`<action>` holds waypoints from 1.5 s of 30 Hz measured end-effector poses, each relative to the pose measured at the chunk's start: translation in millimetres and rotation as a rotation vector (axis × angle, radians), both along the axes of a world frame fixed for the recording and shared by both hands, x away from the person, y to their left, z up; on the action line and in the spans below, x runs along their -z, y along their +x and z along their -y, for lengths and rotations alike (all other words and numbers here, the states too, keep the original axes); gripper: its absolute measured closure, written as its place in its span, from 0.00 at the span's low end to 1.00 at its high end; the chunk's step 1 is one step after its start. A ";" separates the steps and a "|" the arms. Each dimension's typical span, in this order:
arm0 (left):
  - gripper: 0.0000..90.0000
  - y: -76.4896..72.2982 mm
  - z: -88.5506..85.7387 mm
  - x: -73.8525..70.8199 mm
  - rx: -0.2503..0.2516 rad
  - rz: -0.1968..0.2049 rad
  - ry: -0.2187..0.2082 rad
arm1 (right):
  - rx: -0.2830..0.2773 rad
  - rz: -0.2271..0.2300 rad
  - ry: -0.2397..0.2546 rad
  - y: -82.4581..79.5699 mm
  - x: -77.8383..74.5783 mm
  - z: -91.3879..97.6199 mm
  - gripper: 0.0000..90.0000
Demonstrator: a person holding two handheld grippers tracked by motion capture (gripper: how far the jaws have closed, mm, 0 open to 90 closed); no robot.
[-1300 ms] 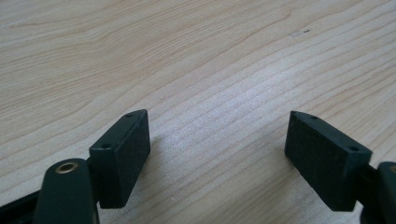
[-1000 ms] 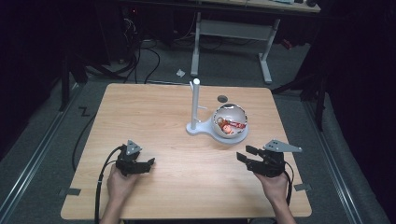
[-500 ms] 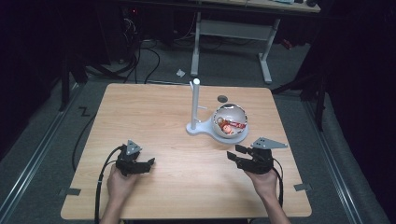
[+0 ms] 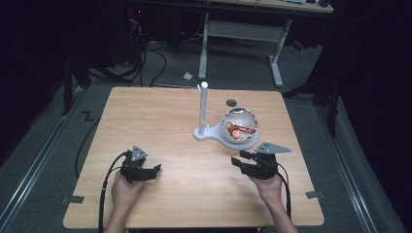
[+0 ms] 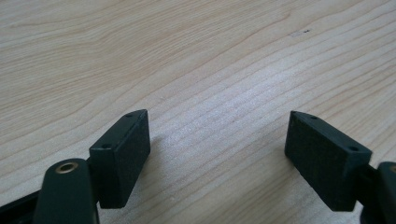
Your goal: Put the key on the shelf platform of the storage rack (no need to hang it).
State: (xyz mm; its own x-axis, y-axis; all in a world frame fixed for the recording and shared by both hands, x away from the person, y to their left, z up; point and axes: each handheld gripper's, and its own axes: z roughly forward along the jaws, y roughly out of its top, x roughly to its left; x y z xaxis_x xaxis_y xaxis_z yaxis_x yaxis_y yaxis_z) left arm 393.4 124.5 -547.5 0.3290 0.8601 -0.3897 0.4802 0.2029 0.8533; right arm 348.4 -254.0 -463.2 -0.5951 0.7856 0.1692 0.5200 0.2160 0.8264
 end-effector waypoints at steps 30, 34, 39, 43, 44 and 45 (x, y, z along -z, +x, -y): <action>0.25 -0.3 0.2 0.0 -0.004 0.001 0.000 | 0.032 -0.080 -0.056 18.8 42.0 -10.3 0.56; 0.25 -0.3 0.2 0.0 -0.004 0.001 0.000 | 0.043 -0.078 -0.098 21.5 46.1 -11.1 0.56; 0.25 -0.3 0.2 0.0 -0.004 0.001 0.000 | 0.070 -0.077 -0.116 26.3 49.0 -7.0 0.56; 0.25 -0.3 0.2 0.0 -0.004 0.001 0.000 | 0.087 -0.078 -0.141 29.0 51.3 -4.2 0.56; 0.25 -0.3 0.2 0.0 -0.004 0.001 0.000 | 0.100 -0.082 -0.143 30.8 53.1 -2.3 0.56; 0.25 -0.2 0.2 0.0 -0.004 0.001 0.000 | 0.102 -0.085 -0.145 31.5 53.8 -2.0 0.56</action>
State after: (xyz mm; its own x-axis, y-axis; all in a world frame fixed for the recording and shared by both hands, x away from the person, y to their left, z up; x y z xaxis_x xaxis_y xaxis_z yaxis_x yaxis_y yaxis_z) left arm 393.2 124.3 -547.6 0.3262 0.8613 -0.3896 0.4787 0.2049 0.8538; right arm 379.9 -252.0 -516.9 -0.4993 0.8610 0.0963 0.6118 0.2717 0.7429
